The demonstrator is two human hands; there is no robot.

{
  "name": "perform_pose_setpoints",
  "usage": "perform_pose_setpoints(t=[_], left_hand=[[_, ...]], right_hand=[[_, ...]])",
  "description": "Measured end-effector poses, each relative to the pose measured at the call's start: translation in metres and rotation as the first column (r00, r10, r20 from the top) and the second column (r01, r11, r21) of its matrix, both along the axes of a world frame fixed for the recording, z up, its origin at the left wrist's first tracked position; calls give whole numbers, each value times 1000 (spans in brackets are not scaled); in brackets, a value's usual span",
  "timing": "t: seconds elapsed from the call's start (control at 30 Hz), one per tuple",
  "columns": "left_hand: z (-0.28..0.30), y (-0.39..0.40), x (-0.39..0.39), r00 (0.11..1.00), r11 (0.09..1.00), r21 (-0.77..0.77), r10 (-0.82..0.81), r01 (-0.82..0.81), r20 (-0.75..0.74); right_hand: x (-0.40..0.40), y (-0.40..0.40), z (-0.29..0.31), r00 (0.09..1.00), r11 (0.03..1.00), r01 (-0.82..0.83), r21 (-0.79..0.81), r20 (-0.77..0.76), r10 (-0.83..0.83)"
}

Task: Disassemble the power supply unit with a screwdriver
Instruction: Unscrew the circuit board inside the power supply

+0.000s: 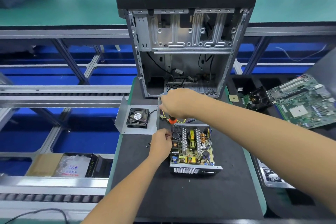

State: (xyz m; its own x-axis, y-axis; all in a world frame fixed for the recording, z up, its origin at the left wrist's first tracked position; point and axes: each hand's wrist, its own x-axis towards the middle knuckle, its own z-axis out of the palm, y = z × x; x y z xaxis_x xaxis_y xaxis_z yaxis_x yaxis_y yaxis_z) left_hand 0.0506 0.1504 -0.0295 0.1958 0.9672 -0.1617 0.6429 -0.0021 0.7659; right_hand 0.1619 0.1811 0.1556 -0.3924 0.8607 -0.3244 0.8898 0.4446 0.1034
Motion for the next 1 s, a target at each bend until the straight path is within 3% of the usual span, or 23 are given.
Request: perform_pose_setpoints(t=[0.23, 0.37, 0.5, 0.67, 0.77, 0.83, 1.0], left_hand=[[0, 3, 4, 994, 990, -89, 110, -108, 26], [1, 5, 7, 991, 981, -143, 133, -128, 28], [2, 7, 6, 988, 972, -189, 148, -136, 53], [2, 9, 6, 989, 971, -199, 143, -133, 39], [2, 10, 6, 991, 970, -209, 134, -125, 30], [2, 11, 7, 992, 967, -228, 124, -116, 23], [4, 15, 8, 996, 955, -285, 85, -80, 5]], right_hand=[[8, 0, 7, 972, 989, -11, -149, -232, -24], [9, 0, 4, 966, 991, 8, -135, -254, -43], [5, 0, -1, 997, 1000, 11, -25, -80, -13], [9, 1, 5, 956, 981, 36, -189, -279, -89], [10, 0, 8, 943, 972, 28, -235, -317, -104], [10, -1, 5, 946, 980, 51, -193, -305, -109], [4, 0, -1, 989, 993, 108, -38, -96, -111]])
